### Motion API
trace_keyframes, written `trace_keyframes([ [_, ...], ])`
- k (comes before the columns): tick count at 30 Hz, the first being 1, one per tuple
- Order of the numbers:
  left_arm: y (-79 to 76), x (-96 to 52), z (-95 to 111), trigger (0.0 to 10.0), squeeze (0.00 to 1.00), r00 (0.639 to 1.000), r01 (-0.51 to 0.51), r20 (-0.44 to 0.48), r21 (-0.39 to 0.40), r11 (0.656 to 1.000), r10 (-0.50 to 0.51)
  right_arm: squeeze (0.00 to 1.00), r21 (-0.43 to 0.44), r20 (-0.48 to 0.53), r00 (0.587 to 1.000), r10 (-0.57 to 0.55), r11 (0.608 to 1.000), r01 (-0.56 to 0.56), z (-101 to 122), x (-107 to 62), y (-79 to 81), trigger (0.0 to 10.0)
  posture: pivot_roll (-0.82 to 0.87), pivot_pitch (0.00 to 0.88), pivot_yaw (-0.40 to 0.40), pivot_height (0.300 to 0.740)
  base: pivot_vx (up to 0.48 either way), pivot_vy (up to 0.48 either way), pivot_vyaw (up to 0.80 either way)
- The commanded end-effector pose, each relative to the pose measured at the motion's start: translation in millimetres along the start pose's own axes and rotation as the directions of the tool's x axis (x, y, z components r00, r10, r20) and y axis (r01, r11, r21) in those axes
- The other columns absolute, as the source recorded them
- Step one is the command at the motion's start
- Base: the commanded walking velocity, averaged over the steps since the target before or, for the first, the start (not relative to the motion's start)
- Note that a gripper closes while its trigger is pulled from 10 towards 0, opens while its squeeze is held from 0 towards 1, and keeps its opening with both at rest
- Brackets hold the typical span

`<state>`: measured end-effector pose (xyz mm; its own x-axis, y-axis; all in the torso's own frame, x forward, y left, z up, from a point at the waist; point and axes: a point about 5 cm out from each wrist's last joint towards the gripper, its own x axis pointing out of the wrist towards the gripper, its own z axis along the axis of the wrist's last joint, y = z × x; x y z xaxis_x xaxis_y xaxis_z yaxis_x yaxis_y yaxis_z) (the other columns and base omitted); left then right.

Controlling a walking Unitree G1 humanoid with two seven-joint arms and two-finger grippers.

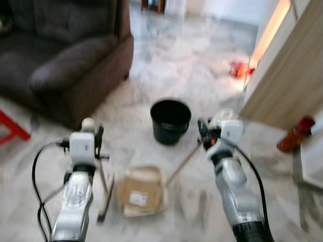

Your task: Sweep floor

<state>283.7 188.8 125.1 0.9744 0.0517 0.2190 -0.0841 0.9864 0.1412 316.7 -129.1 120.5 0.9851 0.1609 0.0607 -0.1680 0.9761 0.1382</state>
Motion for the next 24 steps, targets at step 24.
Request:
trace_keyframes([
  [24, -3.5, 2.3, 8.3, 10.0, 0.0, 0.999, 0.014, 0.041, 0.009, 1.0, -0.014, 0.0, -0.017, 0.049, 0.999, -0.009, 1.0, 0.01, 11.4, 1.7, -2.2, 10.0, 0.12, 0.138, -0.018, 0.74, 0.373, 0.0, -0.16],
])
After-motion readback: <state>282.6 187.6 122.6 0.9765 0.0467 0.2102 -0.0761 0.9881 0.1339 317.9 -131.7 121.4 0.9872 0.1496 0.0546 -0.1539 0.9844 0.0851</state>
